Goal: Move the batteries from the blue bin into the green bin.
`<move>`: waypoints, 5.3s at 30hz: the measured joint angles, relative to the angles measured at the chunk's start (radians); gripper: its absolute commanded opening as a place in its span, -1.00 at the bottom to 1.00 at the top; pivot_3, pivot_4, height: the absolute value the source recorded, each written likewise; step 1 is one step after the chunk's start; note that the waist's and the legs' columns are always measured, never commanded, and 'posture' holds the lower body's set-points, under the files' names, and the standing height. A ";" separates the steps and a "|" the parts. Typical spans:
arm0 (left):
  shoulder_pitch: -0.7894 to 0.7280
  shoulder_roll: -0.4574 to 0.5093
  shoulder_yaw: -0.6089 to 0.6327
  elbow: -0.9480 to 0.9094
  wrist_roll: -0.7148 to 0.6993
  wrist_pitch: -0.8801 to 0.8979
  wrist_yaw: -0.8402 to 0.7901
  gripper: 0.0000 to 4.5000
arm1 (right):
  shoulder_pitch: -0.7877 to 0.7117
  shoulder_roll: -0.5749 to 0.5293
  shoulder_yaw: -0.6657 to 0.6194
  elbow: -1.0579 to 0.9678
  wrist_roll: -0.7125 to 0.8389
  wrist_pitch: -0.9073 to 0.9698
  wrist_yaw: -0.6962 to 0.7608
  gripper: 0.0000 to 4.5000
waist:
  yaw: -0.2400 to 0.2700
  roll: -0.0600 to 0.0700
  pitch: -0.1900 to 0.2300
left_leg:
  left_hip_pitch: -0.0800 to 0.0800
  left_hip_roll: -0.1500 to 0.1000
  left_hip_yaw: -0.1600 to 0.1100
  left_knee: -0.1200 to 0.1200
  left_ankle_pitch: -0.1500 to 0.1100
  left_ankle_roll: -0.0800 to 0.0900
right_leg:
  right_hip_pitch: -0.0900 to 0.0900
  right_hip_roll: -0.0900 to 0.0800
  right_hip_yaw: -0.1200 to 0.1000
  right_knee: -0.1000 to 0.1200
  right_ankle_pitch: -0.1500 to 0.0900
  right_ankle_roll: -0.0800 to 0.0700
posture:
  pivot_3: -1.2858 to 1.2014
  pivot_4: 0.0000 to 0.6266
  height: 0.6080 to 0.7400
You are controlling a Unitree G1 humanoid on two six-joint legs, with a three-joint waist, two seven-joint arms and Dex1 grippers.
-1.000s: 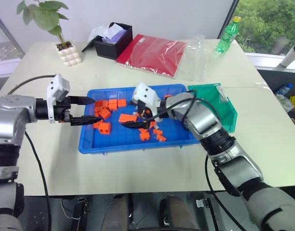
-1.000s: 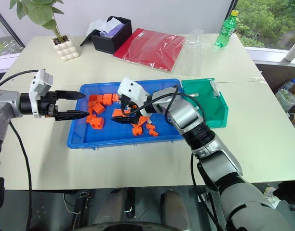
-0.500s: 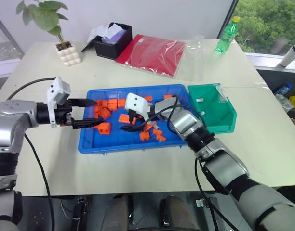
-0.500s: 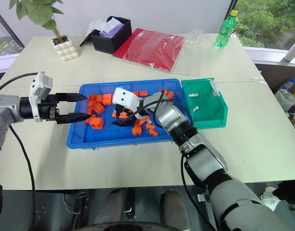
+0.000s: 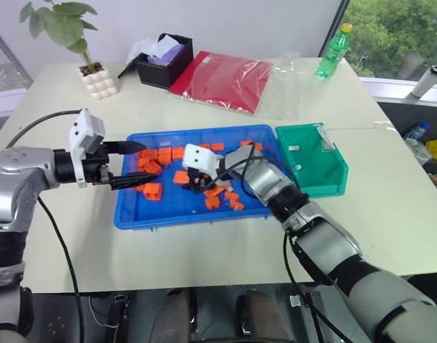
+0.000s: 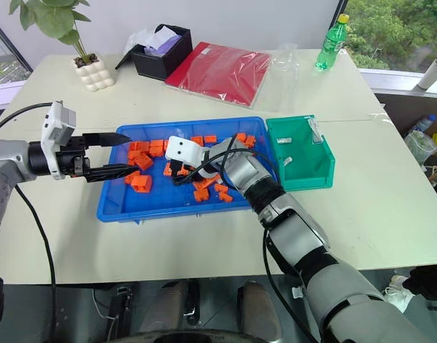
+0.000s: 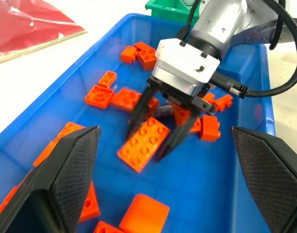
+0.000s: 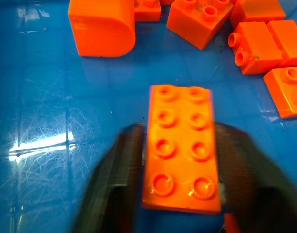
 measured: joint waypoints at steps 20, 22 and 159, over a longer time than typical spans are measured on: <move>0.033 0.000 0.022 -0.021 -0.017 0.000 0.032 1.00 | -0.054 -0.023 -0.101 -0.328 0.054 0.208 0.037 -0.04 | -0.004 0.000 0.000 | 0.000 0.000 0.000 -0.002 0.000 -0.001 | -0.001 0.000 0.000 0.000 0.000 0.000 | 0.03 -0.52 1.00; 0.033 -0.001 0.022 -0.020 -0.017 0.000 0.032 1.00 | -0.024 -0.024 -0.084 -0.346 0.055 0.219 0.042 -0.04 | -0.004 0.000 0.000 | 0.000 0.000 0.000 -0.002 0.000 -0.001 | -0.001 0.000 0.000 0.000 0.000 0.000 | 0.03 -0.52 1.00; 0.042 -0.078 0.033 -0.002 -0.016 -0.043 0.111 1.00 | 0.060 0.031 -0.138 -0.430 0.365 0.927 -0.371 0.98 | -0.004 -0.001 -0.001 | -0.001 0.000 0.001 -0.004 0.001 -0.001 | -0.003 -0.001 0.000 0.000 0.000 0.000 | 0.03 -0.52 1.00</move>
